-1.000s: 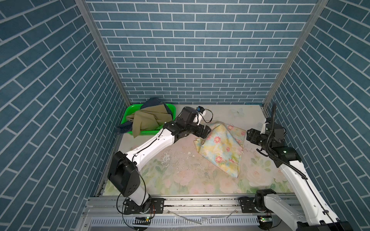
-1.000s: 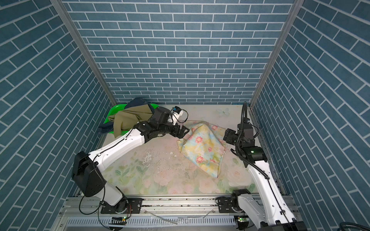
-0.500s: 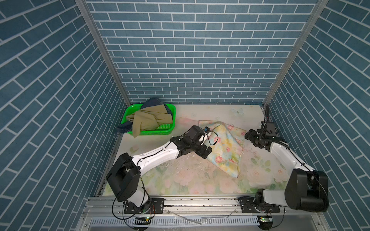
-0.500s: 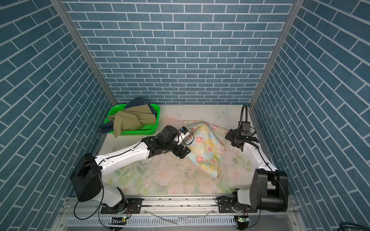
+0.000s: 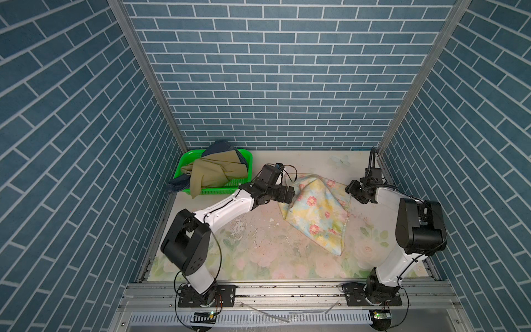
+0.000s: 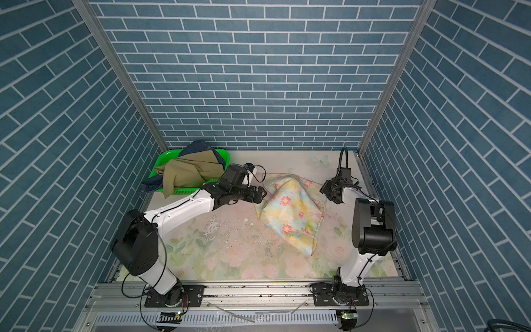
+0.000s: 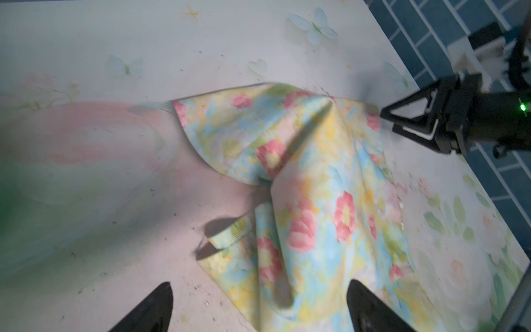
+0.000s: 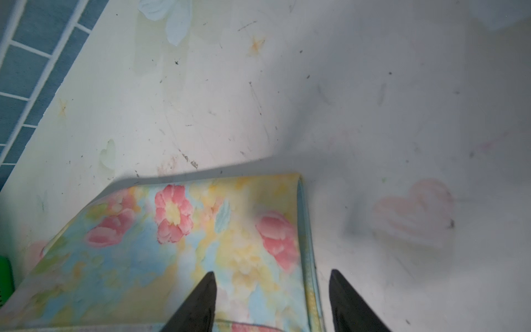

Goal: Fold and stack the skirts
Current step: 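Grasp the skirt's far corners with the left and right grippers, then lift the skirt with both grippers and lay it flat toward the robot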

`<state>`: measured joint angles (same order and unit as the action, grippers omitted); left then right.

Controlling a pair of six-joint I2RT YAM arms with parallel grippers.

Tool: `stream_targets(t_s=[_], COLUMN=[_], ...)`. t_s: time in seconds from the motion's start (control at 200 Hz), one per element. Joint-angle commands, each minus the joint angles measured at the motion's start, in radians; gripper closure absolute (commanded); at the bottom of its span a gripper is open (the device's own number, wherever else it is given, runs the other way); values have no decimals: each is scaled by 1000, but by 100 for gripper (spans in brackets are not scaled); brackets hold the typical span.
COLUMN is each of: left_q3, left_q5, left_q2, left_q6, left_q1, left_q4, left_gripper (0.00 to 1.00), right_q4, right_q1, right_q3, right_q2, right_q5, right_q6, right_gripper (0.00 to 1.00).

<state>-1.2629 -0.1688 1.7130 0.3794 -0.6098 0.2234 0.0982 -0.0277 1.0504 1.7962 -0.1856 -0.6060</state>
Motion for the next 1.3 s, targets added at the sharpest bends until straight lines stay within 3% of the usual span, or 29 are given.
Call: stream_targets(t_s=[0.0,0.16,0.345,0.455,0.77,0.935,0.99,1.035,1.165,1.295], left_q3=[-100,-251,-370,-448,-605,-690,-713,-729,-790,-867], left_q5=[-12,-11,-31,-17,43,31,31,28,24,26], left_q2=[100,269,432,505,668,750,776,796,841,841], left_q6=[95,141,227,246,285,279,279,277,252,189], left_q1=[28,49,84,90,102,104,104,105,107,114], left_q4=[-25,-11,-47,-46,-25,1,12,15,2,20], left_gripper=[6,7,8,8,9,14,21,33,100,100], right_q4=[-28,-64,-102,-92,-103,-103,-103,-104,-114,-110], right_q1=[-5,-5,-4,-3,3,18,24,28,37,37], right_q3=[67,91,147,165,167,172,172,174,180,195], right_q2=[52,107,170,172,147,127,119,115,97,66], right_q5=[-24,-38,-97,-94,-113,-117,-115,-115,-116,-109], right_q6=[-12,-6,-15,-9,12,20,26,30,49,58], right_gripper=[41,52,89,100,100,100,100,100,100,100])
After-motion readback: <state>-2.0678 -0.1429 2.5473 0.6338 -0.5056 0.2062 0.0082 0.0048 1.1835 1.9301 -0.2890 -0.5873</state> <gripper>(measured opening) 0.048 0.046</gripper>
